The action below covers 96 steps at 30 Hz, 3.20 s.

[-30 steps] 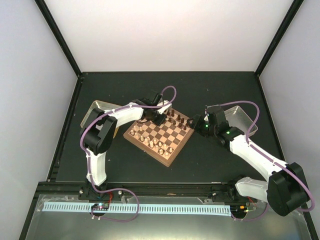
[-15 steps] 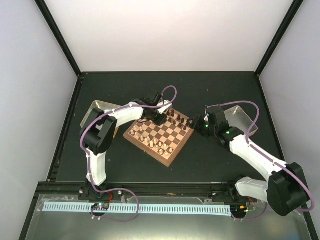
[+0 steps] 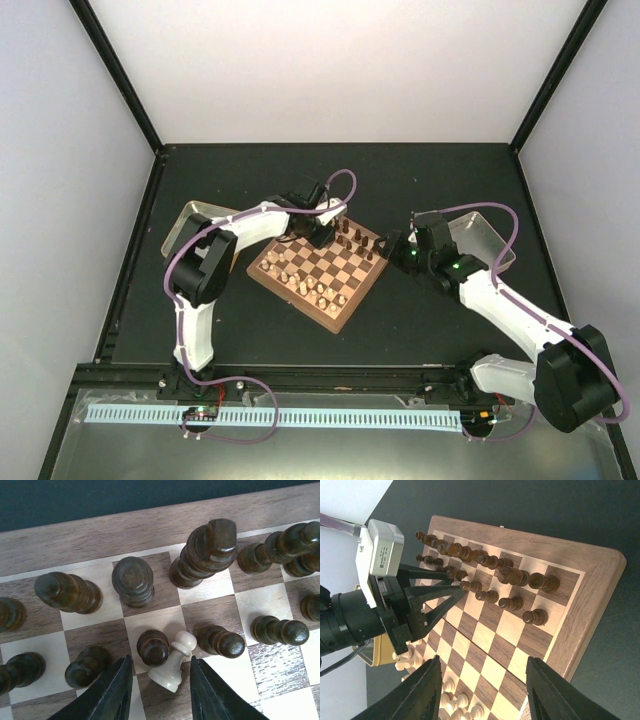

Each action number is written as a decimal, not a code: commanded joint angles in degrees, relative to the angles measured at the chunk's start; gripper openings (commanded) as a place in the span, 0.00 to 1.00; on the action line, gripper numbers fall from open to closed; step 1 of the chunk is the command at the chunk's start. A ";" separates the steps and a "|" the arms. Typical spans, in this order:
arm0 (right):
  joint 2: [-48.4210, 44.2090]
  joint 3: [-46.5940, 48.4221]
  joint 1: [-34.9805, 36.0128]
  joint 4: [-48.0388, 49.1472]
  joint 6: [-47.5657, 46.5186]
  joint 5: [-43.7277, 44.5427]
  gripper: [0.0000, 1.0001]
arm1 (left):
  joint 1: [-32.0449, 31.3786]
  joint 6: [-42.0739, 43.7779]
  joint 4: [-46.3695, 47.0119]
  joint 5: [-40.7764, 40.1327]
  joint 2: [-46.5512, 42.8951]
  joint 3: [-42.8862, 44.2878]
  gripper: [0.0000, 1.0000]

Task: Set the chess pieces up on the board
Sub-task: Pick up the chess piece from the chessboard, then place the chess piece on the chessboard.

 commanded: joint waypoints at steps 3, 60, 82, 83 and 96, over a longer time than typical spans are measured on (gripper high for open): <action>-1.44 -0.41 -0.44 0.39 0.31 0.43 0.48 | 0.22 1.81 -2.33 1.08 2.18 3.07 0.31; 15.99 0.38 0.99 28.54 2.10 -28.36 0.55 | 3.44 7.31 -5.90 34.89 -15.82 -6.55 0.07; 18.36 2.78 1.10 26.18 0.74 -26.76 0.05 | 3.71 7.24 -6.08 35.48 -15.31 -6.55 0.12; 18.32 3.02 1.16 25.63 0.19 -26.34 0.04 | 3.77 6.85 -6.18 35.28 -15.45 -6.35 0.15; 20.98 14.03 5.70 3.59 -14.88 -11.01 0.01 | 5.96 -9.42 -7.95 -9.52 -30.82 -4.20 0.51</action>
